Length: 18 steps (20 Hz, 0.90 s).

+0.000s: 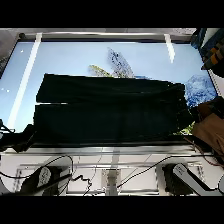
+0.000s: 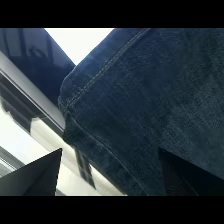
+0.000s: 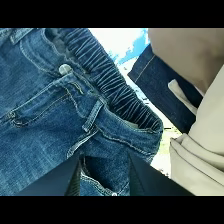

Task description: Fold the clothes and pants, and hang the long-sleeved shirts on hangers.

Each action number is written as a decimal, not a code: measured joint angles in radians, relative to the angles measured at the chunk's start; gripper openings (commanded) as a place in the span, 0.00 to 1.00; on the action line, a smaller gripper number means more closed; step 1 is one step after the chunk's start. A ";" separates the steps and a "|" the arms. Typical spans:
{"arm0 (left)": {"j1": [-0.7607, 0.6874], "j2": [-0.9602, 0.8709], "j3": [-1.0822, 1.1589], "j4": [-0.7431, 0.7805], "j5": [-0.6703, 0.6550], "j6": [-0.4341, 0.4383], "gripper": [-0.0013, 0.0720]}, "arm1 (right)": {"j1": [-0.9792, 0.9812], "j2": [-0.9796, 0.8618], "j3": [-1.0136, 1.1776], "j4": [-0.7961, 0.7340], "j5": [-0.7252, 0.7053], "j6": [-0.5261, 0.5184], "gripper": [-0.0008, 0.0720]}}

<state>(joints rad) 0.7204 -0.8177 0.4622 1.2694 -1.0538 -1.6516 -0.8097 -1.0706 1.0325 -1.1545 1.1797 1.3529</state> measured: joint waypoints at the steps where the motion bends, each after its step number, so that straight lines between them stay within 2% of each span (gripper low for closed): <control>1: 0.005 -0.012 -0.001 -0.006 0.006 -0.003 0.89 | 0.000 0.000 0.000 0.001 0.005 0.000 0.47; 5: 0.011 -0.060 -0.008 -0.018 0.051 -0.009 0.89 | 0.000 0.002 0.000 0.001 0.037 0.001 0.47; 7: 0.011 -0.079 -0.012 -0.022 0.100 -0.009 0.74 | 0.000 0.014 0.000 -0.001 0.060 0.001 0.47; 8: 0.011 -0.086 -0.013 -0.023 0.129 -0.006 0.71 | 0.000 0.027 0.000 -0.004 0.067 0.001 0.47; 12: 0.010 -0.129 -0.016 -0.038 0.218 0.000 0.73 | 0.000 0.111 0.000 -0.024 0.093 0.018 0.47; 14: 0.000 -0.162 -0.015 -0.047 0.229 0.002 0.88 | 0.000 0.171 0.000 -0.037 0.112 0.027 0.47; 15: -0.007 -0.176 -0.014 -0.049 0.232 0.006 0.86 | 0.000 0.201 0.000 -0.047 0.124 0.032 0.47; 16: -0.016 -0.188 -0.014 -0.054 0.244 0.011 0.74 | 0.000 0.232 0.000 -0.057 0.137 0.037 0.47; 17: -0.025 -0.198 -0.014 -0.055 0.259 0.022 0.46 | 0.000 0.262 0.000 -0.065 0.147 0.045 0.47; 18: -0.034 -0.207 -0.015 -0.052 0.281 0.028 0.11 | 0.000 0.289 0.000 -0.077 0.162 0.052 0.47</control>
<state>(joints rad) 0.6865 -1.0245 0.4469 1.2175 -0.7731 -1.6234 -0.8097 -0.7815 1.0325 -1.2316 1.3418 1.4048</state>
